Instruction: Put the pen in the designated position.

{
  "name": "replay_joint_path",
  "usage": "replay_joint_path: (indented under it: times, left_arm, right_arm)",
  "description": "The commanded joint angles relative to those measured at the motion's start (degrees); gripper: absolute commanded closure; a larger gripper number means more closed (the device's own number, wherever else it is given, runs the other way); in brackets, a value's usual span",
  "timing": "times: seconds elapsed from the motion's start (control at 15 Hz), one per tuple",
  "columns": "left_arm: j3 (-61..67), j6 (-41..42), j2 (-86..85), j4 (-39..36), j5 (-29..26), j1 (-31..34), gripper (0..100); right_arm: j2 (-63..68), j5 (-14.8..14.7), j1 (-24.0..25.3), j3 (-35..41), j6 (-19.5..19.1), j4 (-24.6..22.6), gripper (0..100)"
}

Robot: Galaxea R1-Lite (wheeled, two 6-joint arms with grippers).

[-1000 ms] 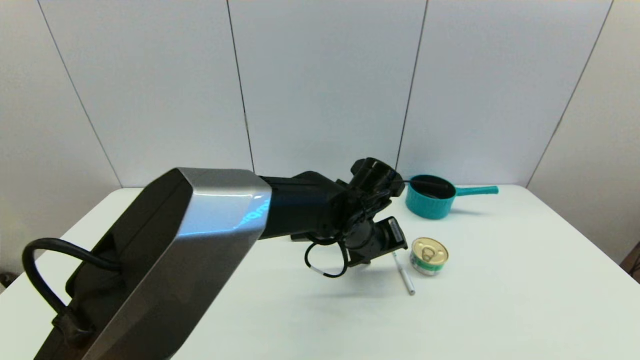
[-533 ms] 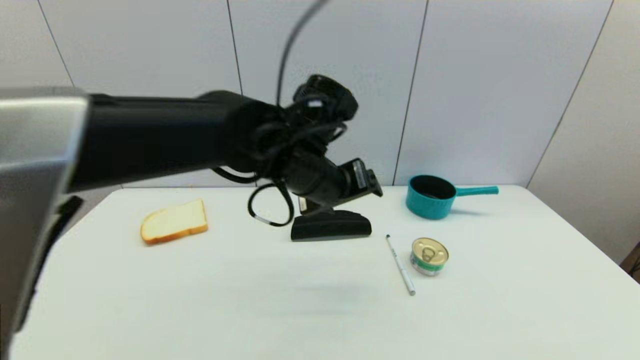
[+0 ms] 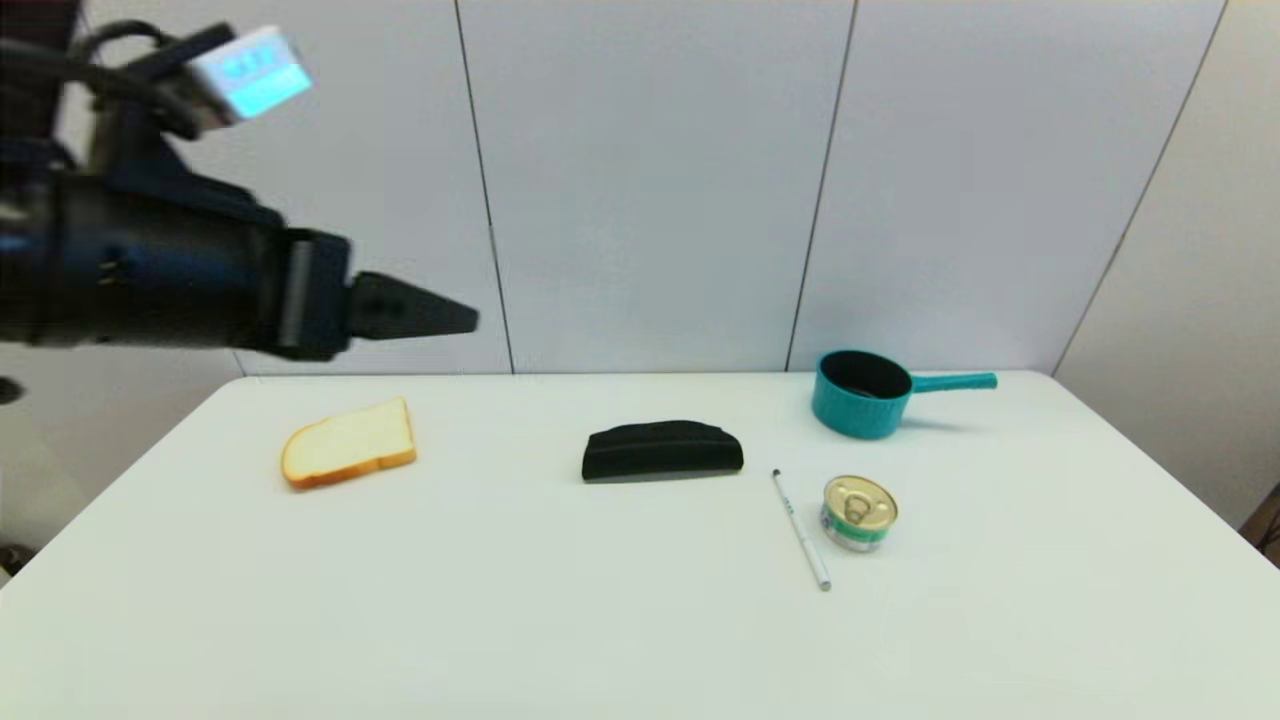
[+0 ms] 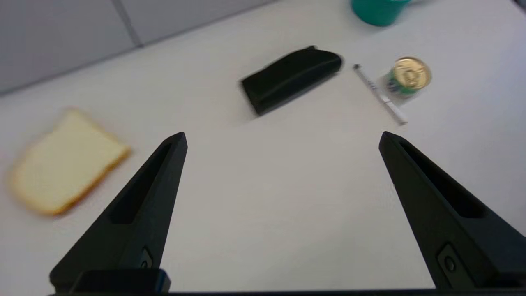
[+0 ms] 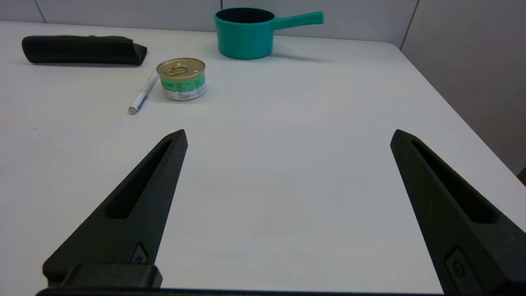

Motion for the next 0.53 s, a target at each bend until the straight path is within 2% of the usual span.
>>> replay_joint_path:
  times: [0.07, 0.2, 0.53]
  left_arm:
    - [32.24, 11.13, -33.39, -19.28, 0.21, 14.64, 0]
    - [41.12, 11.48, -42.62, -22.53, -0.05, 17.37, 0]
    - [56.59, 15.88, -60.46, -24.73, -3.13, 22.55, 0]
  right_arm:
    - [0.07, 0.05, 0.00, 0.00, -0.06, 0.00, 0]
    - [0.07, 0.05, 0.00, 0.00, -0.06, 0.00, 0]
    - [0.07, 0.05, 0.00, 0.00, -0.06, 0.00, 0]
